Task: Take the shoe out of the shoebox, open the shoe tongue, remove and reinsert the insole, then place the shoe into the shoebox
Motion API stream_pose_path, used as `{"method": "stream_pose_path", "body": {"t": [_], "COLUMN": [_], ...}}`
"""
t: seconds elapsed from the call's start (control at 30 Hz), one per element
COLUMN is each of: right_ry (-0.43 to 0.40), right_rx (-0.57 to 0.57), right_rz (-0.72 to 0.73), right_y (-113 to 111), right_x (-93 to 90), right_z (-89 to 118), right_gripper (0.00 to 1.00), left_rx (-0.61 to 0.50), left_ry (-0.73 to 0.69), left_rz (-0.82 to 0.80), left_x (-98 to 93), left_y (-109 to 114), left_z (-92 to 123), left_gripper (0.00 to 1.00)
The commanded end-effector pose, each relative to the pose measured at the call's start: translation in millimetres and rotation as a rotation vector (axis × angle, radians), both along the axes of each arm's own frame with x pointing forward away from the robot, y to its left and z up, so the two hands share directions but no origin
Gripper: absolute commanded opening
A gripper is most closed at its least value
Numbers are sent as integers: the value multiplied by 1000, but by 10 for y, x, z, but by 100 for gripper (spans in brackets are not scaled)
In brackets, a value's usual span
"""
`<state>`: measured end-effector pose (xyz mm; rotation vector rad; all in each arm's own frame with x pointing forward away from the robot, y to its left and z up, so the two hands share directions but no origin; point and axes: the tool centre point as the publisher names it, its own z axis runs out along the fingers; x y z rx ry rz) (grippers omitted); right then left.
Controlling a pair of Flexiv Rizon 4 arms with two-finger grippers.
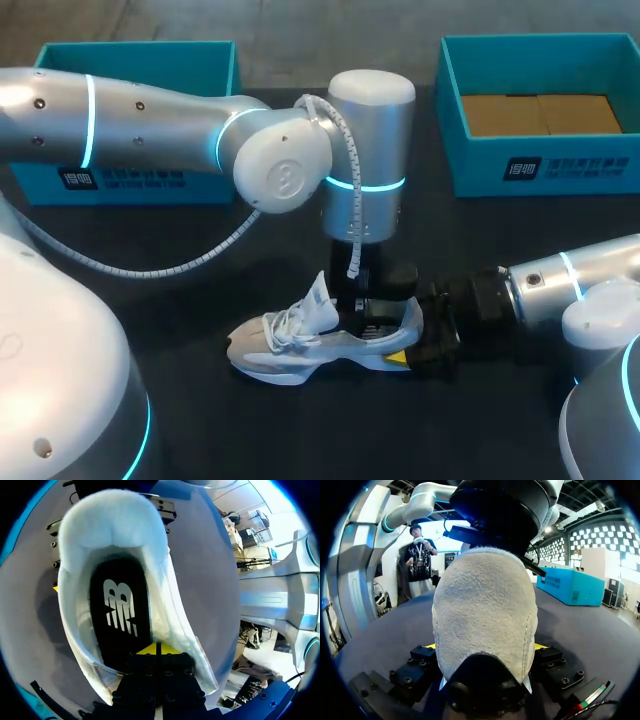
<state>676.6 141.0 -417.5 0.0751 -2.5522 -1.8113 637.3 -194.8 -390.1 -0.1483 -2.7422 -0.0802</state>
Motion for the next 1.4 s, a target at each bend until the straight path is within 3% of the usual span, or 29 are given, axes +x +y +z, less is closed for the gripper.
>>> {"method": "stream_pose_path", "body": {"t": [0.03, 0.13, 0.4, 0.97, 1.4], "right_ry": [0, 0, 0, 0, 0], "right_rx": [-4, -4, -4, -4, -4], "right_rz": [-1, -1, -1, -1, -1], "right_y": [6, 6, 6, 6, 6], "right_x": [-7, -7, -7, -7, -7], "right_z": [2, 2, 2, 2, 2], "right_gripper": [0, 0, 0, 0, 0], "left_rx": [-4, -10, -29, -33, -3], "left_ry": [-4, -16, -83, -286, -431], "left_rz": [0, -1, 29, 83, 120], "left_x": [-16, -33, 35, 225, 416], "left_y": [2, -2, -77, -137, -125], "left_z": [-33, -38, -159, -360, -368], "left_gripper": [11, 24, 33, 31, 30]}}
